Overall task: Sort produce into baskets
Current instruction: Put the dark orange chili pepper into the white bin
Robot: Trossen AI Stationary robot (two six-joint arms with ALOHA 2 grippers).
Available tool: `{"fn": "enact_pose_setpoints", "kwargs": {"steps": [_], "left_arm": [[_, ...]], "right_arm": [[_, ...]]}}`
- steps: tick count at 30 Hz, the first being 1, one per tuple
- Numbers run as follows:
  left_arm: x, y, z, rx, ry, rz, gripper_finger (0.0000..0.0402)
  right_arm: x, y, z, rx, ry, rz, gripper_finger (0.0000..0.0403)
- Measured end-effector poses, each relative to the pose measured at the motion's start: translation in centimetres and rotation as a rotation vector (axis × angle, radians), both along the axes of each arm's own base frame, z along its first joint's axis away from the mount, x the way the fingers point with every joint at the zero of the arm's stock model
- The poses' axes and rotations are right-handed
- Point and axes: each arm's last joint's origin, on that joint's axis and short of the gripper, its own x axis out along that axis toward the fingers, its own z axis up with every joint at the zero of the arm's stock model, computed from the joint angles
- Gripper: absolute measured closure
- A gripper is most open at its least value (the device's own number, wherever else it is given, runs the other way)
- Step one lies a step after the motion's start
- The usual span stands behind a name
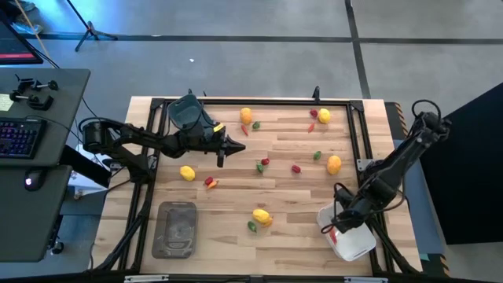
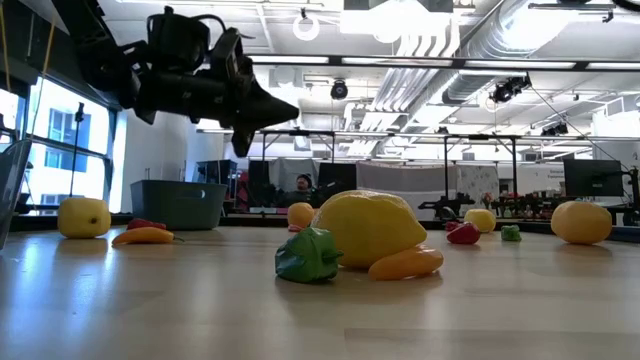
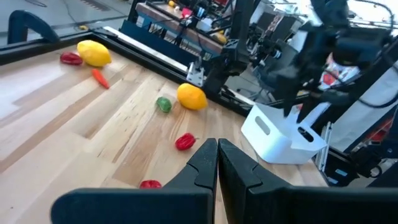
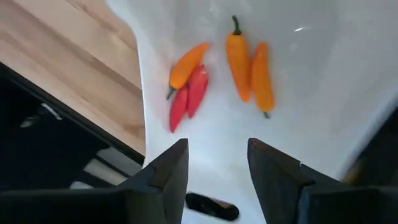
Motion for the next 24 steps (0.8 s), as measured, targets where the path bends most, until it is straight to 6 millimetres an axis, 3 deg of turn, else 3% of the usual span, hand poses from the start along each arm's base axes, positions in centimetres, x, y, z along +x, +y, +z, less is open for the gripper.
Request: {"fn": "enact_pose_setpoints", "kwargs": {"steps": [11,20,24], "left_arm": [[-0.1,-0.1,-0.9,-0.03,0.086,-0.023,0.0401],[0.6,-1.1,-1.3,0.031,0.243,-0.078,0.0401],[1.2,-1.5,-1.0,0.079,0.295,-0.088,0.0401]], "right_arm": [[-0.2,-1.0,4.9,-0.206,-0.101,0.024,0.0247],[1.2,-2.1,5.6,-0.43,-0.342,-0.1,0.0247],[2.3,-2.5,5.9,-0.502,-0.448,-0.074,0.0247]]}}
